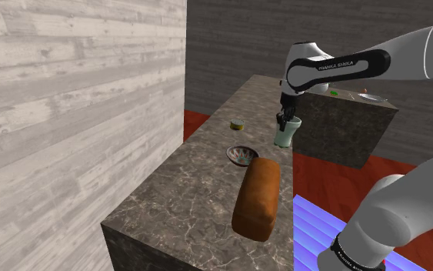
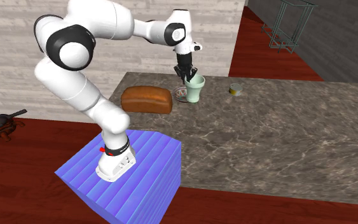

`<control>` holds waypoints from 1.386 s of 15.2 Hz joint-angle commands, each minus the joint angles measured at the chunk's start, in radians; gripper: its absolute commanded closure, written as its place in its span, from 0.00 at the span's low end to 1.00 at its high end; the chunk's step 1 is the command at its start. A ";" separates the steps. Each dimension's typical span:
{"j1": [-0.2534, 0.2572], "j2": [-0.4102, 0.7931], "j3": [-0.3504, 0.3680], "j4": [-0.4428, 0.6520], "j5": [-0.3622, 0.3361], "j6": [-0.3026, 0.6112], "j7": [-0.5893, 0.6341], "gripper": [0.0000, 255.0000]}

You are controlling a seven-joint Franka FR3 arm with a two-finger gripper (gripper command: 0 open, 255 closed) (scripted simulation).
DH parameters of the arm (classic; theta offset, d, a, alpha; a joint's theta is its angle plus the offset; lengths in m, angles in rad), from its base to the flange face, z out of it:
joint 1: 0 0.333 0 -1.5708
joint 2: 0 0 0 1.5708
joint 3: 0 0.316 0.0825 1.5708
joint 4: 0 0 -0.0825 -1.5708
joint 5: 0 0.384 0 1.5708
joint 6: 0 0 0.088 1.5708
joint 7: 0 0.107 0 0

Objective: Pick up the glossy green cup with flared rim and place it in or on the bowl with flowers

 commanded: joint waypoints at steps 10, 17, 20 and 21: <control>0.099 0.229 0.131 0.307 0.075 -0.107 0.178 1.00; 0.120 0.305 0.157 0.358 0.082 -0.089 0.224 1.00; 0.120 0.311 0.156 0.324 0.081 -0.049 0.228 1.00; 0.119 0.313 0.156 0.313 0.080 -0.036 0.230 1.00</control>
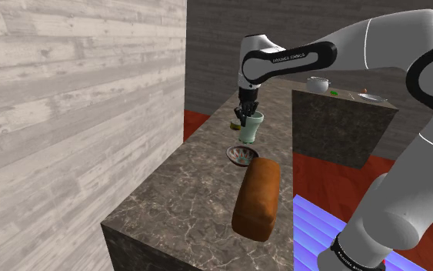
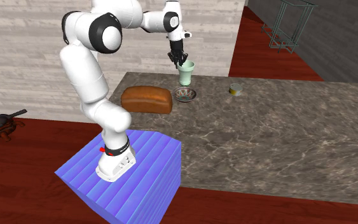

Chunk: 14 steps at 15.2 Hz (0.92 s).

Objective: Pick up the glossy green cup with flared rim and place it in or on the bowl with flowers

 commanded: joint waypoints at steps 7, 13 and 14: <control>-0.001 0.023 -0.002 -0.084 -0.005 0.108 0.013 1.00; -0.003 0.049 -0.003 -0.136 -0.009 0.186 0.022 1.00; -0.003 0.053 -0.003 -0.142 -0.010 0.195 0.023 1.00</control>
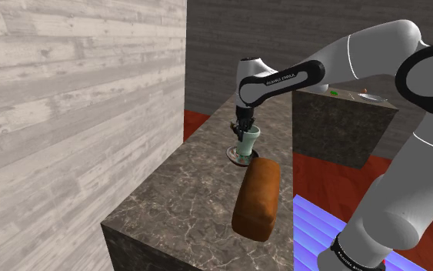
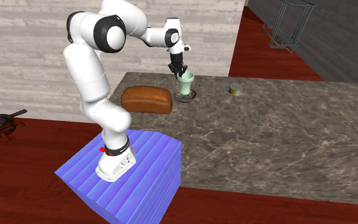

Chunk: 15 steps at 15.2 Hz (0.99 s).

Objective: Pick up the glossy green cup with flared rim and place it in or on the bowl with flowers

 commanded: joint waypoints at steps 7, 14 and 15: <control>0.000 0.005 0.000 -0.004 -0.001 0.010 0.001 1.00; 0.002 -0.006 0.002 0.017 0.001 -0.023 0.000 0.00; 0.004 -0.017 0.004 0.040 0.003 -0.055 -0.001 0.00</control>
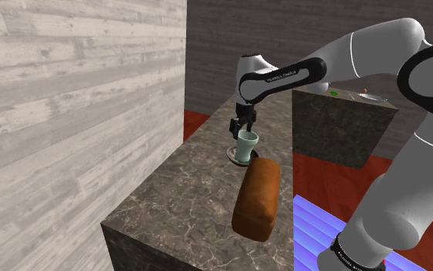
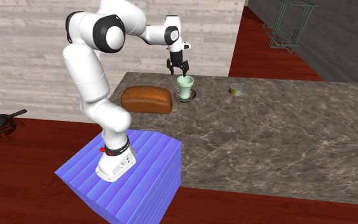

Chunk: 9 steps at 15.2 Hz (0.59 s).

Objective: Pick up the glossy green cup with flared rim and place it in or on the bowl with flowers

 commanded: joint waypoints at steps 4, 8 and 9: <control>0.005 -0.023 0.005 0.063 0.005 -0.087 -0.003 0.00; 0.005 -0.023 0.005 0.063 0.005 -0.087 -0.003 0.00; 0.005 -0.023 0.005 0.063 0.005 -0.087 -0.003 0.00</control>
